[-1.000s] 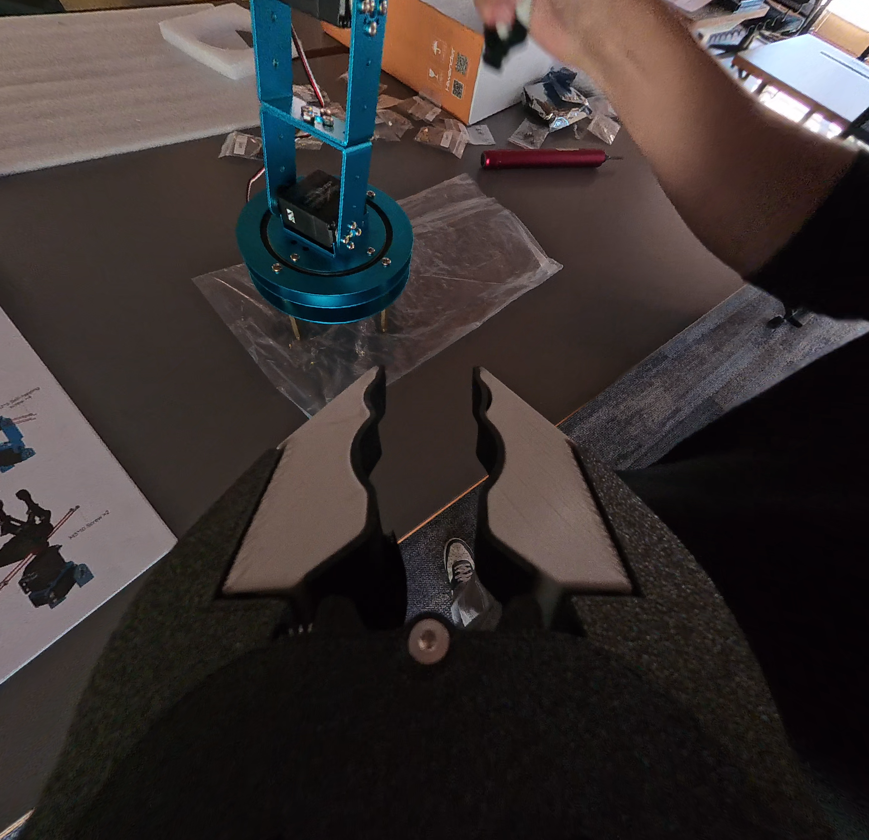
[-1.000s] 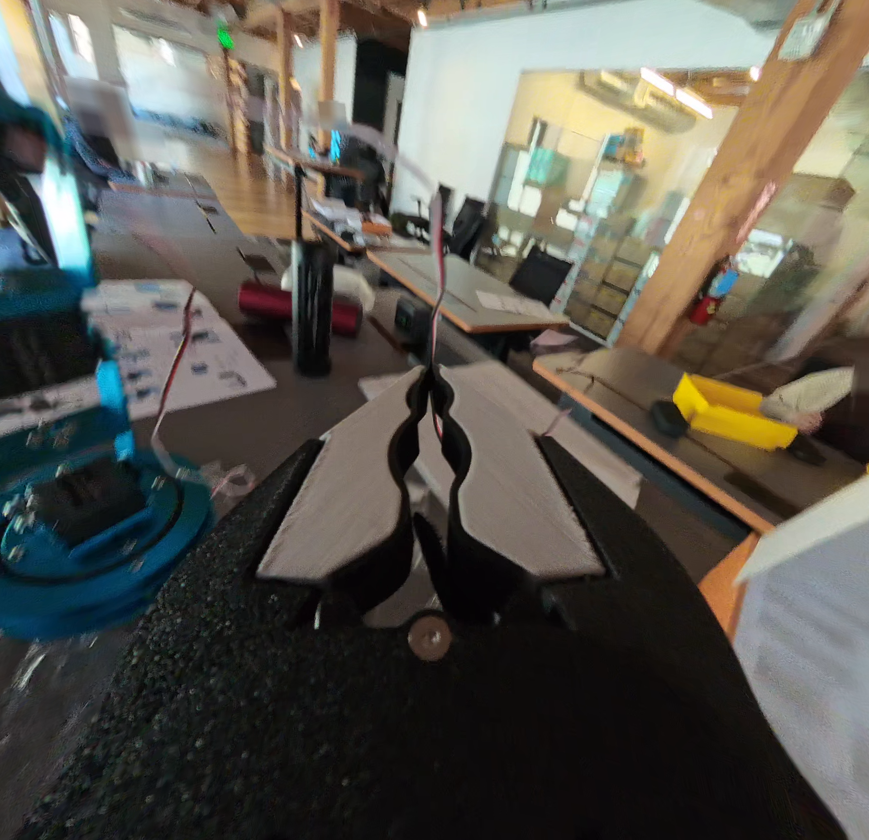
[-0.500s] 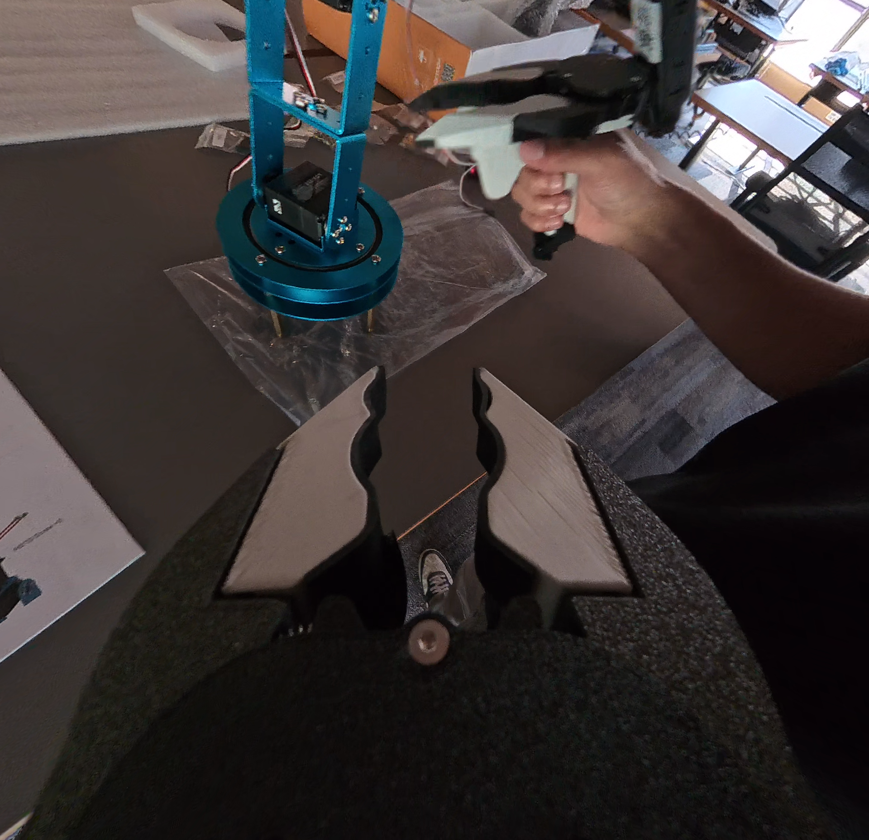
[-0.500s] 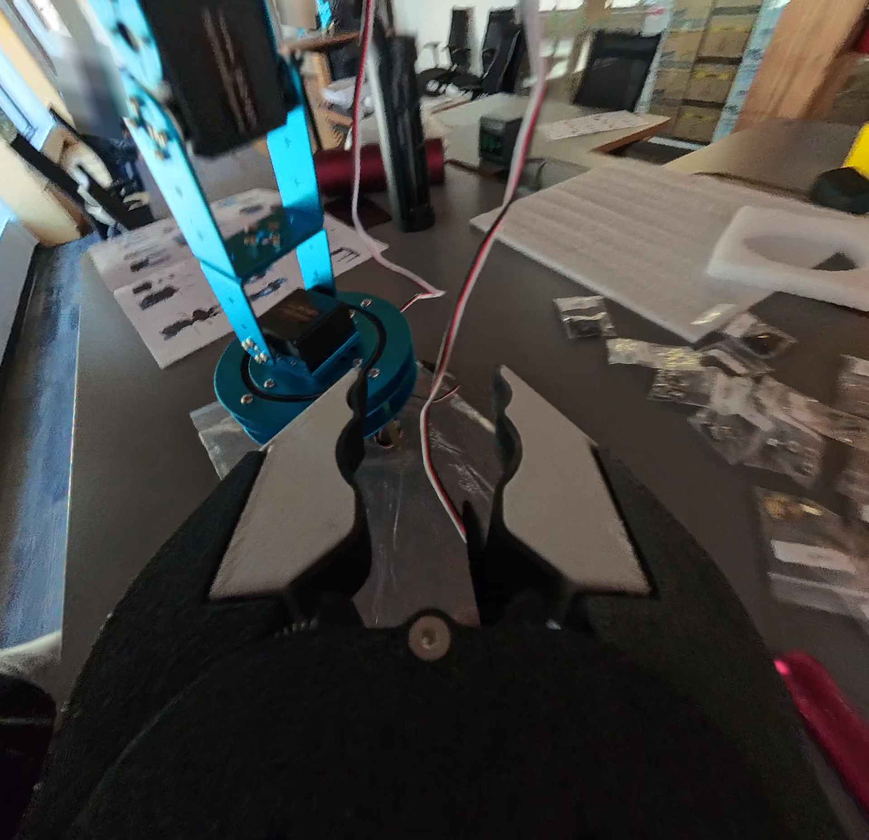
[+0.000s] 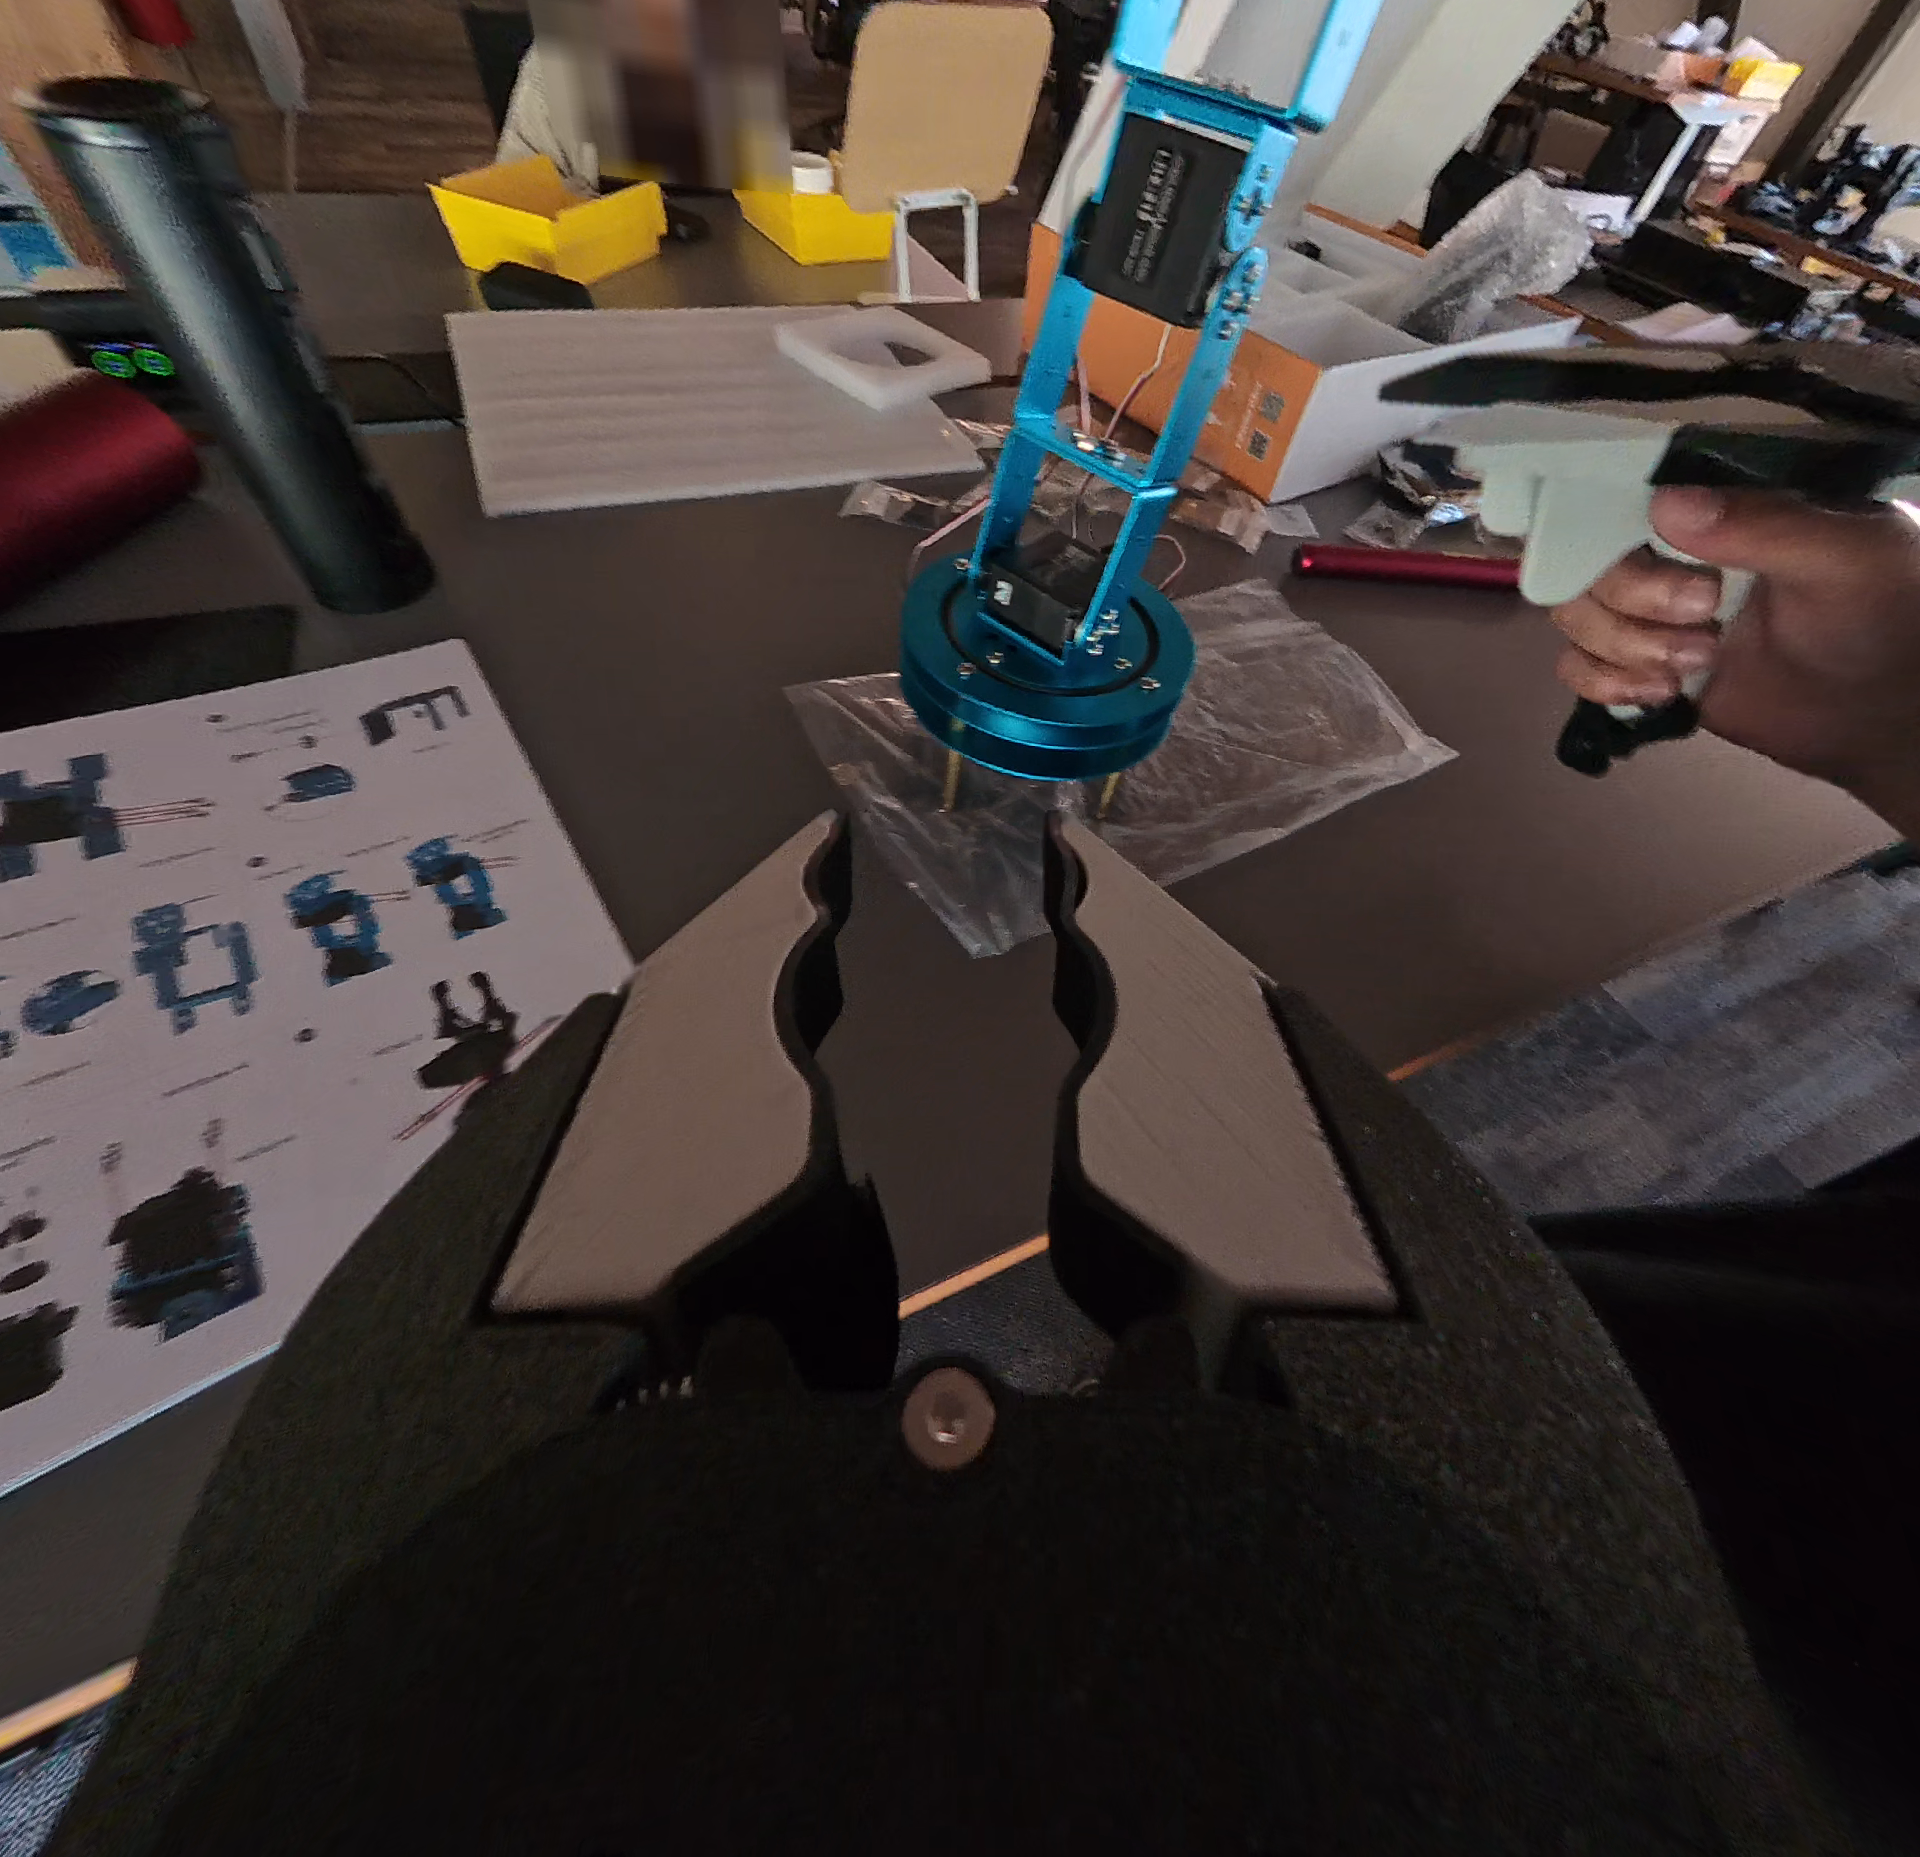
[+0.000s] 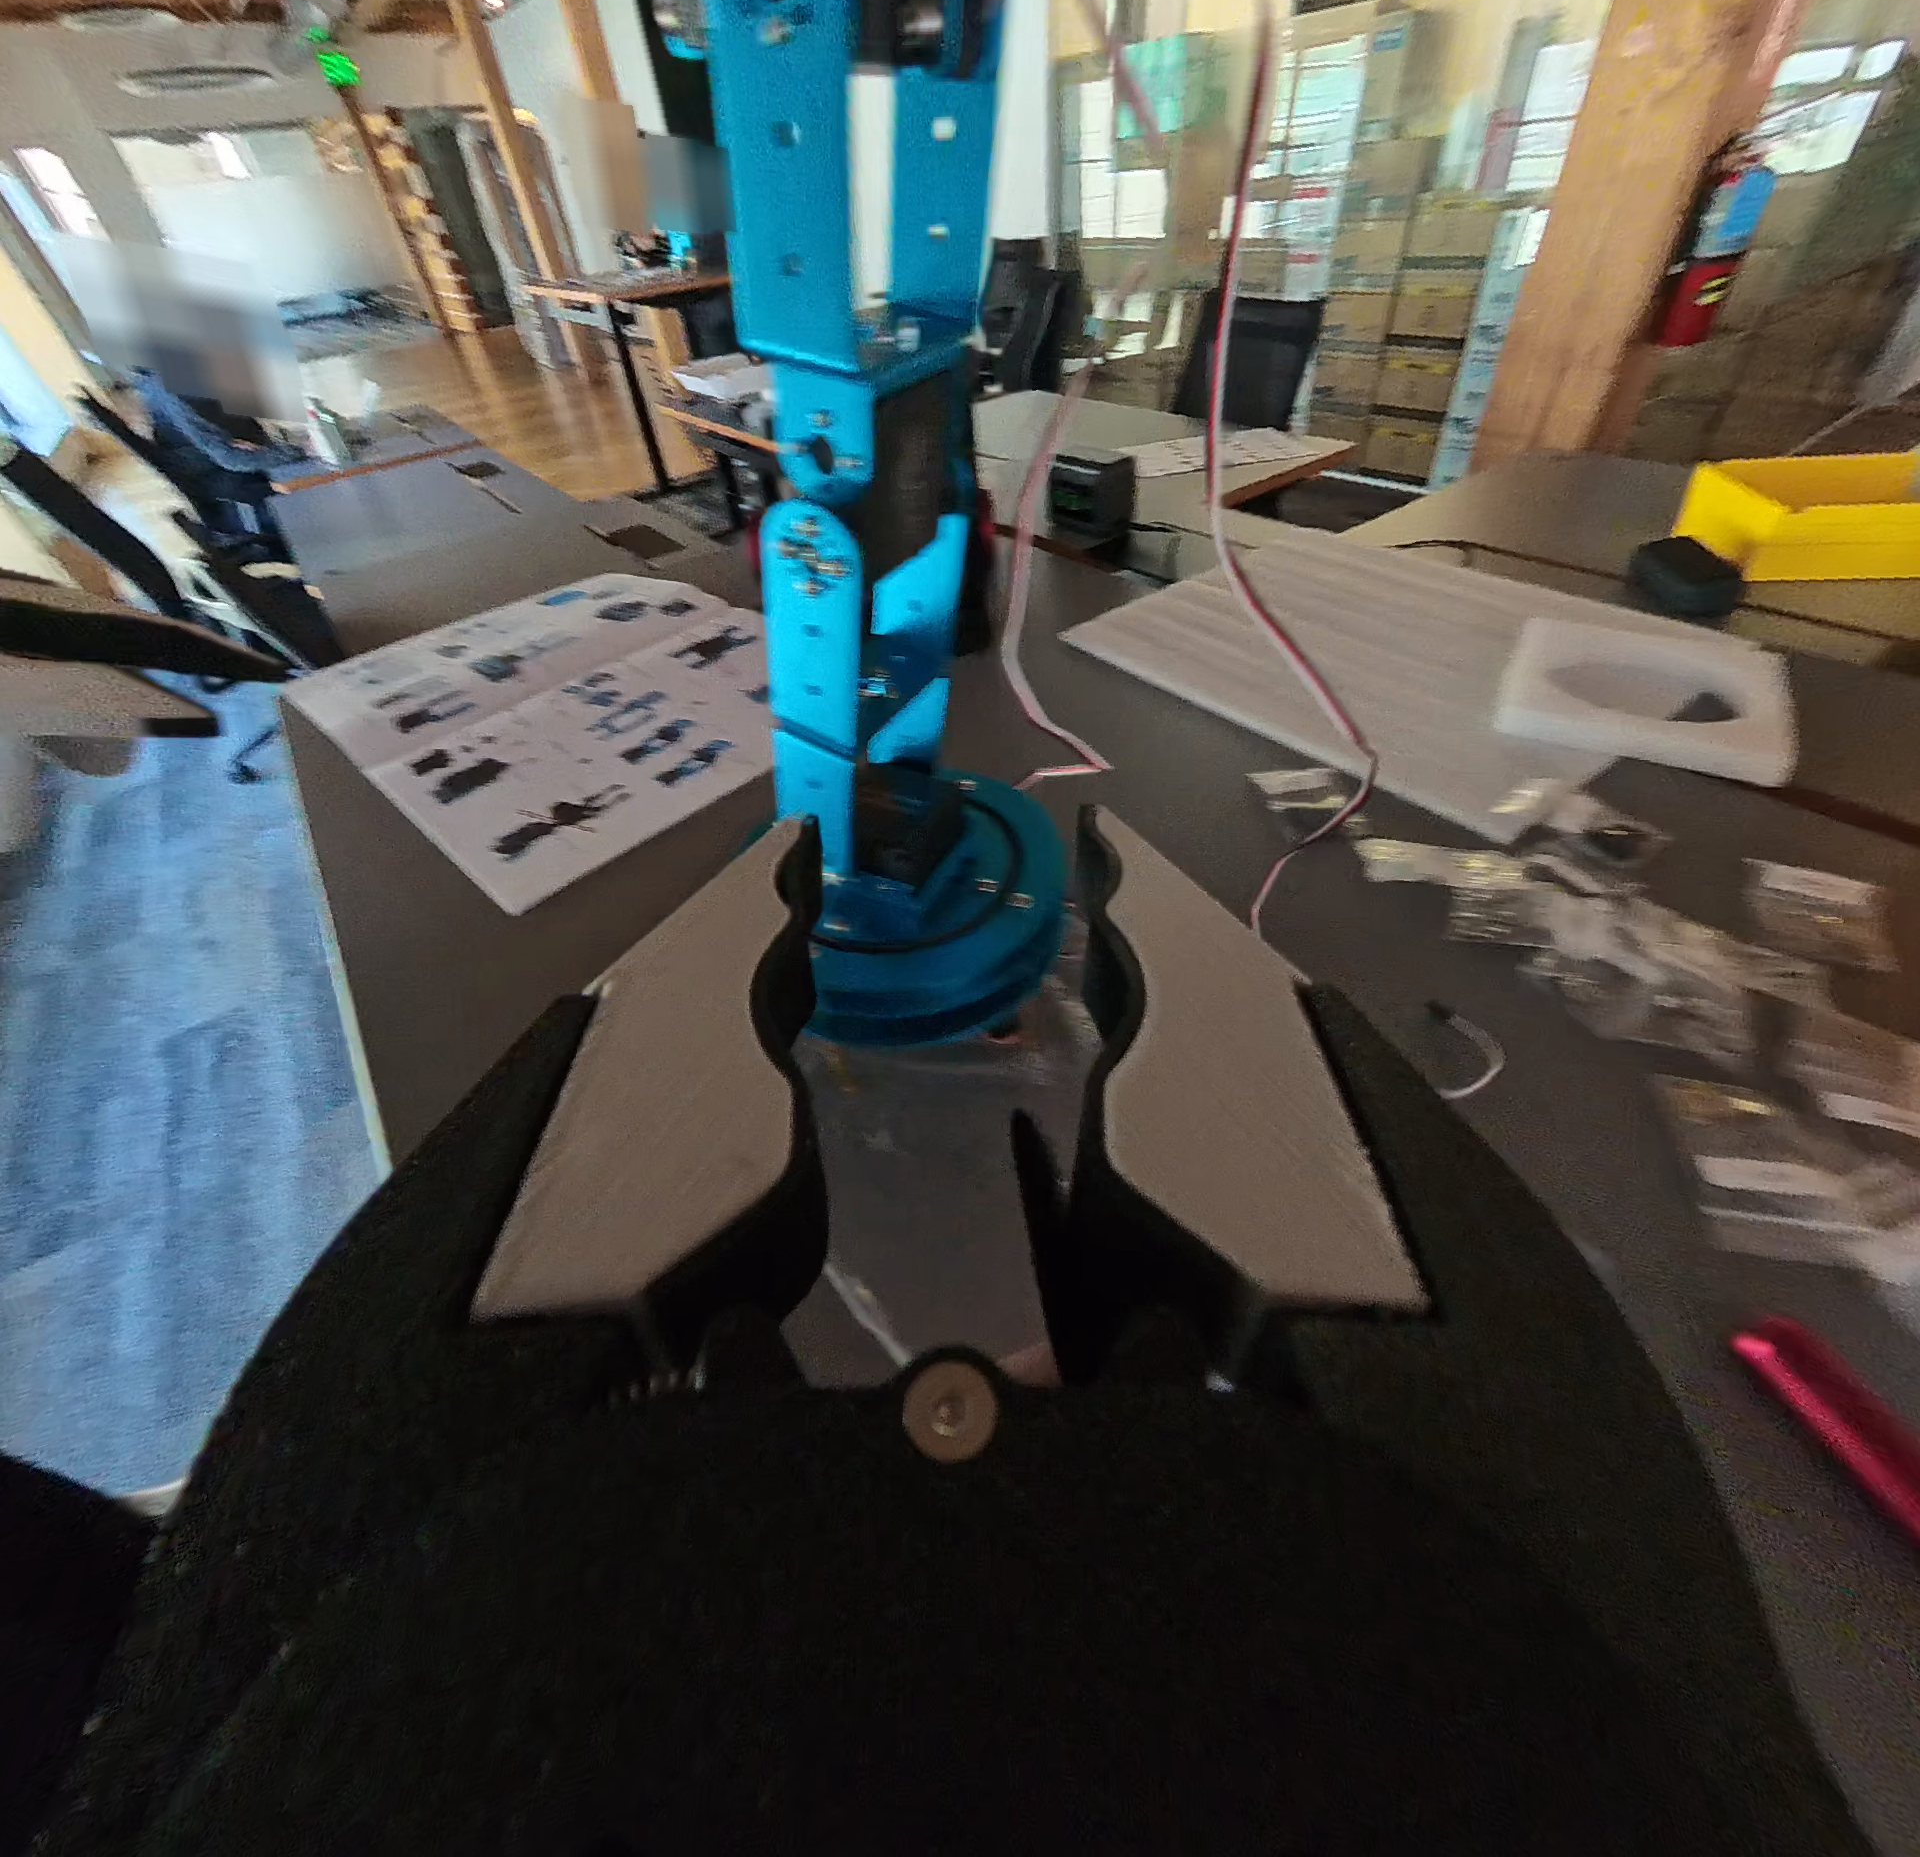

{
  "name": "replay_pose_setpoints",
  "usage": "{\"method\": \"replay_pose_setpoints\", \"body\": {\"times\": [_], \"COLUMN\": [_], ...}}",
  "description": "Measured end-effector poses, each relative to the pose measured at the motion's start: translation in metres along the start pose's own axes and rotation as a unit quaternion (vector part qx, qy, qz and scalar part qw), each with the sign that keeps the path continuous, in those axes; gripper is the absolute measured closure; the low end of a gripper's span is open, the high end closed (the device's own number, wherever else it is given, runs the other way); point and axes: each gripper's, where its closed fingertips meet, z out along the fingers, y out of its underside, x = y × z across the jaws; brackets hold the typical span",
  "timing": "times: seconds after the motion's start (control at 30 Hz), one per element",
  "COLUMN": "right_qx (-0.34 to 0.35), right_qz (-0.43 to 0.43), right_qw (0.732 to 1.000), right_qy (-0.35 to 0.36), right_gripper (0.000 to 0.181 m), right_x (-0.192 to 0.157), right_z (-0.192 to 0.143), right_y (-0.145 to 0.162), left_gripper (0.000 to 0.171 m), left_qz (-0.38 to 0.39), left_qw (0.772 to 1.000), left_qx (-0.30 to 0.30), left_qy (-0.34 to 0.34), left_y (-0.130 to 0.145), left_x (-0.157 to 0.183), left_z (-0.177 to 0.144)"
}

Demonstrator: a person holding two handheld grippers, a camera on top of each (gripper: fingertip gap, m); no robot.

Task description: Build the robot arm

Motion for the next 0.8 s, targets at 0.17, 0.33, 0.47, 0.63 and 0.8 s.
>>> {"method": "replay_pose_setpoints", "body": {"times": [0.17,0.33,0.47,0.63,0.8], "right_qx": [-0.023,-0.051,-0.105,-0.189,-0.275], "right_qz": [0.009,0.008,0.035,0.077,0.117], "right_qw": [0.998,0.995,0.990,0.977,0.954], "right_qy": [-0.052,-0.081,-0.084,-0.065,-0.035], "right_gripper": [0.133,0.137,0.138,0.140,0.139], "right_x": [-0.060,-0.119,-0.162,-0.220,-0.267], "right_z": [0.022,0.046,0.087,0.159,0.224], "right_y": [0.016,0.032,0.062,0.102,0.135], "left_gripper": [0.136,0.135,0.135,0.135,0.135], "left_qz": [0.011,-0.003,-0.011,-0.022,-0.045], "left_qw": [0.995,0.984,0.981,0.985,0.988], "left_qx": [0.003,-0.028,-0.097,-0.133,-0.146], "left_qy": [-0.096,-0.175,-0.167,-0.112,-0.032], "left_y": [0.010,0.037,0.076,0.107,0.127], "left_x": [-0.057,-0.133,-0.183,-0.227,-0.244], "left_z": [-0.030,-0.056,-0.068,-0.079,-0.081]}}
